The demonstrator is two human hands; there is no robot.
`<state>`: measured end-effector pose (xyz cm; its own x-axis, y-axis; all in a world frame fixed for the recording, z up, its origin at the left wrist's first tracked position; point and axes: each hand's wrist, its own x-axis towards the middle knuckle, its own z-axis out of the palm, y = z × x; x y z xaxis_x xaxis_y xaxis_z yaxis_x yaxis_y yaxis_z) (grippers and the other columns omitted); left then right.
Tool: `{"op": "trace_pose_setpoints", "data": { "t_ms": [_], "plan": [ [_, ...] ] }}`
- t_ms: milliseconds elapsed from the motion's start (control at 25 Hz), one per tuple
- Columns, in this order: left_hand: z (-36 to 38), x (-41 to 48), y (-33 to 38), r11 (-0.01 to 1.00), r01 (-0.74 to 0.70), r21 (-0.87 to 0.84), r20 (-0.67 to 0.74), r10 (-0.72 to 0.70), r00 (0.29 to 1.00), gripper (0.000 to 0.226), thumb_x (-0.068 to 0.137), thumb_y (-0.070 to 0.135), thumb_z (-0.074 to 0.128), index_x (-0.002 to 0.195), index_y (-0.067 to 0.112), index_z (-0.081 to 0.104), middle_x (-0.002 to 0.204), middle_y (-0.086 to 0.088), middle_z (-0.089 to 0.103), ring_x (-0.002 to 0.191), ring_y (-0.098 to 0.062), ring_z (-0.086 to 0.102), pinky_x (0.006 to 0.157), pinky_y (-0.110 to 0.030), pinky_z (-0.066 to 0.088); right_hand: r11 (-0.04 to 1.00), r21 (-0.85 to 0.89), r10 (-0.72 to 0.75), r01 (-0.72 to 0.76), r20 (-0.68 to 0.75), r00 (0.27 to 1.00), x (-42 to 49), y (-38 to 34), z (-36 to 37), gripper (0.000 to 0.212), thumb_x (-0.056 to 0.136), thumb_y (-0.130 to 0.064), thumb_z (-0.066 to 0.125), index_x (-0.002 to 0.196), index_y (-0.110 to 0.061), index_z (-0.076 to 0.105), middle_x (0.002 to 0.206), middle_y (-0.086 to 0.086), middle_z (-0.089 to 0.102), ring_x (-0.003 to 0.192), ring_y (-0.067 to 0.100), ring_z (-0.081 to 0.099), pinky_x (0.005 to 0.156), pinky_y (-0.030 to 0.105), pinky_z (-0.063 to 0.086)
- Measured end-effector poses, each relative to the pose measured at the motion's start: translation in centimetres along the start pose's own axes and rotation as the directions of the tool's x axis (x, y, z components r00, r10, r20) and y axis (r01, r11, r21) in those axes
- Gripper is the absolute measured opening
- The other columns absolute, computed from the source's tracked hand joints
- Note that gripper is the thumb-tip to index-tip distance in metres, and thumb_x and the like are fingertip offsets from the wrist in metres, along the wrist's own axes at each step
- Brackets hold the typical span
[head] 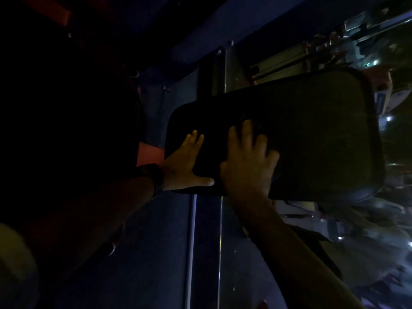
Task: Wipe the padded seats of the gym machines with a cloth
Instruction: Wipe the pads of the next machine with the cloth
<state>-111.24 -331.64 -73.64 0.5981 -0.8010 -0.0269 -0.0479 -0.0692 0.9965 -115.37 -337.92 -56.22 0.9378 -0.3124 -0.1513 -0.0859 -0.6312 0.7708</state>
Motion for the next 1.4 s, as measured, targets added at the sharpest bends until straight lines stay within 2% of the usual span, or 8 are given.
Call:
{"op": "trace_pose_setpoints", "data": {
  "t_ms": [80,240,400,520,680,800,1240,1400],
  "plan": [
    [0.0,-0.2,0.3,1.0,-0.028,0.006,0.001,0.028,1.0,0.128,0.079,0.055,0.08,0.157,0.03,-0.018,0.163,0.006,-0.028,0.149,-0.014,-0.026,0.124,-0.037,-0.004,0.985,-0.006,-0.172,0.172,0.057,0.984,-1.8,0.2,0.4,0.086,0.095,-0.05,0.058,0.16,-0.029,0.007,0.168,0.007,-0.005,0.149,0.038,0.015,0.11,0.057,0.03],
    [0.6,-0.1,-0.5,1.0,0.029,-0.01,0.001,-0.029,1.0,0.133,0.077,0.063,0.077,0.159,0.023,-0.019,0.165,0.003,-0.029,0.151,-0.015,-0.024,0.125,-0.041,0.001,0.976,0.117,0.192,-0.185,-0.051,0.98,-1.4,3.0,-0.4,0.085,0.092,-0.047,0.06,0.16,-0.029,0.012,0.167,0.007,0.001,0.146,0.039,0.018,0.106,0.059,0.033],
    [1.1,-0.1,-0.4,0.999,0.035,-0.014,-0.027,-0.036,0.999,0.14,0.068,0.069,0.079,0.161,0.022,-0.015,0.166,0.001,-0.026,0.151,-0.017,-0.025,0.126,-0.044,0.001,0.991,-0.015,-0.134,0.133,-0.081,0.988,-3.7,1.8,1.6,0.088,0.08,-0.051,0.074,0.154,-0.029,0.034,0.164,0.008,0.025,0.138,0.038,0.036,0.097,0.059,0.041],
    [1.3,-0.1,0.4,0.999,0.034,-0.037,-0.037,-0.035,0.999,0.139,0.072,0.062,0.082,0.16,0.018,-0.016,0.167,-0.005,-0.025,0.152,-0.023,-0.024,0.124,-0.046,-0.003,0.971,0.119,0.221,-0.205,-0.146,0.964,-3.4,3.5,1.4,0.087,0.08,-0.048,0.072,0.154,-0.027,0.033,0.161,0.01,0.026,0.132,0.039,0.035,0.093,0.057,0.041],
    [1.5,0.1,0.1,1.0,0.019,-0.009,-0.053,-0.02,0.998,0.143,0.066,0.075,0.075,0.16,0.016,-0.013,0.168,-0.007,-0.02,0.153,-0.025,-0.022,0.127,-0.051,0.001,0.995,-0.02,-0.096,0.094,-0.161,0.982,-5.1,1.8,2.8,0.089,0.069,-0.048,0.081,0.148,-0.024,0.047,0.156,0.011,0.039,0.128,0.038,0.038,0.087,0.057,0.046],
    [1.2,-0.1,0.0,1.0,0.019,-0.016,-0.034,-0.019,0.999,0.138,0.072,0.066,0.079,0.16,0.017,-0.016,0.167,-0.005,-0.024,0.152,-0.023,-0.024,0.124,-0.042,-0.001,0.981,0.115,0.174,-0.157,-0.159,0.972,-4.1,2.3,2.4,0.088,0.076,-0.048,0.074,0.152,-0.025,0.038,0.159,0.01,0.032,0.13,0.038,0.033,0.09,0.056,0.043],
    [-0.1,0.4,0.2,0.999,0.037,0.028,-0.045,-0.036,0.998,0.128,0.079,0.065,0.074,0.16,0.022,-0.016,0.167,0.0,-0.026,0.154,-0.015,-0.018,0.125,-0.042,0.004,0.954,-0.104,-0.284,0.282,-0.012,0.959,3.5,1.7,-0.3,0.076,0.096,-0.051,0.052,0.159,-0.029,0.016,0.167,0.007,0.009,0.146,0.037,0.021,0.109,0.058,0.028],
    [0.4,0.4,0.5,0.996,0.037,0.081,-0.056,-0.032,0.998,0.131,0.077,0.07,0.071,0.159,0.021,-0.018,0.166,-0.001,-0.027,0.154,-0.015,-0.02,0.125,-0.048,0.006,0.988,-0.149,-0.061,0.041,-0.131,0.99,7.2,1.4,-1.0,0.075,0.097,-0.048,0.052,0.159,-0.024,0.018,0.166,0.01,0.012,0.144,0.04,0.027,0.106,0.057,0.033]
  ]
}}
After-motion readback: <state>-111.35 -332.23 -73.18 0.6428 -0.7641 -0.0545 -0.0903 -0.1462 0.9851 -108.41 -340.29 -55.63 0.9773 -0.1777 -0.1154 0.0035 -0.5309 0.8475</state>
